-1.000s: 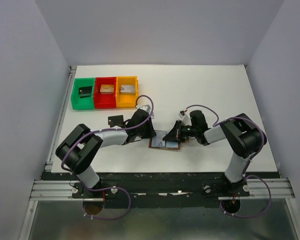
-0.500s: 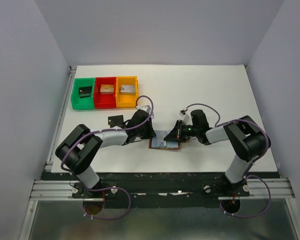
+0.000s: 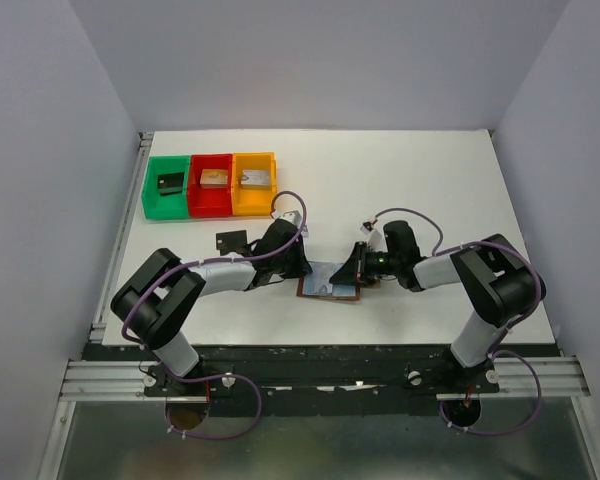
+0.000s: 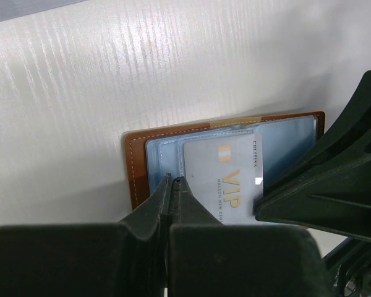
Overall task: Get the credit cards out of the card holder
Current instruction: Remove the credit card from the card holder.
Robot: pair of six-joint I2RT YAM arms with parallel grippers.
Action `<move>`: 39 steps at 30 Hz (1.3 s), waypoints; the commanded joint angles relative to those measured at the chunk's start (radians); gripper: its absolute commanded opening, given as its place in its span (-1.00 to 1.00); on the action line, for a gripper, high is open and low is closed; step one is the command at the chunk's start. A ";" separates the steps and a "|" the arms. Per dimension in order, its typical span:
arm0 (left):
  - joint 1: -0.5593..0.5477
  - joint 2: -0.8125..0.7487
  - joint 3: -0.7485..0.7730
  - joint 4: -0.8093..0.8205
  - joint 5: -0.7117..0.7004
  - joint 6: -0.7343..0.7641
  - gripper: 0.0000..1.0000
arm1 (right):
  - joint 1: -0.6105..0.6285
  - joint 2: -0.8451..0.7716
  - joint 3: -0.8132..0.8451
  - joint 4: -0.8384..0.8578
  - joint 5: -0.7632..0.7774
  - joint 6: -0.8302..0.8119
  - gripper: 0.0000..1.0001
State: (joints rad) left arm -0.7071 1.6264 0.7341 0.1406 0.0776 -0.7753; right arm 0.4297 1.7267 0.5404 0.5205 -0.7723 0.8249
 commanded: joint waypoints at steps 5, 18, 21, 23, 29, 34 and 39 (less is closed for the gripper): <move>0.000 0.030 -0.022 -0.081 -0.035 0.002 -1.00 | -0.011 -0.022 -0.019 -0.016 0.004 -0.024 -0.75; 0.001 0.032 -0.021 -0.090 -0.044 0.001 -1.00 | -0.040 -0.045 -0.043 -0.014 -0.004 -0.024 -0.99; 0.001 0.033 -0.018 -0.090 -0.038 0.002 -1.00 | -0.039 -0.046 -0.039 -0.005 -0.015 -0.015 -0.90; 0.001 0.036 -0.016 -0.087 -0.032 0.004 -1.00 | -0.042 -0.039 -0.037 0.019 -0.030 0.006 -0.68; 0.003 0.039 -0.019 -0.055 -0.019 0.004 -1.00 | -0.040 0.013 -0.034 0.140 -0.067 0.098 -0.28; 0.000 0.039 -0.033 -0.039 -0.019 -0.010 -1.00 | -0.040 0.054 -0.031 0.193 -0.081 0.129 -0.25; 0.003 0.032 -0.044 -0.036 -0.029 -0.015 -1.00 | -0.040 0.053 -0.028 0.130 -0.067 0.088 -0.24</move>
State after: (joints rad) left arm -0.7071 1.6329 0.7296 0.1608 0.0780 -0.7902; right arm 0.3969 1.7683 0.5091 0.6559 -0.8261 0.9344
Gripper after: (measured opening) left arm 0.027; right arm 0.377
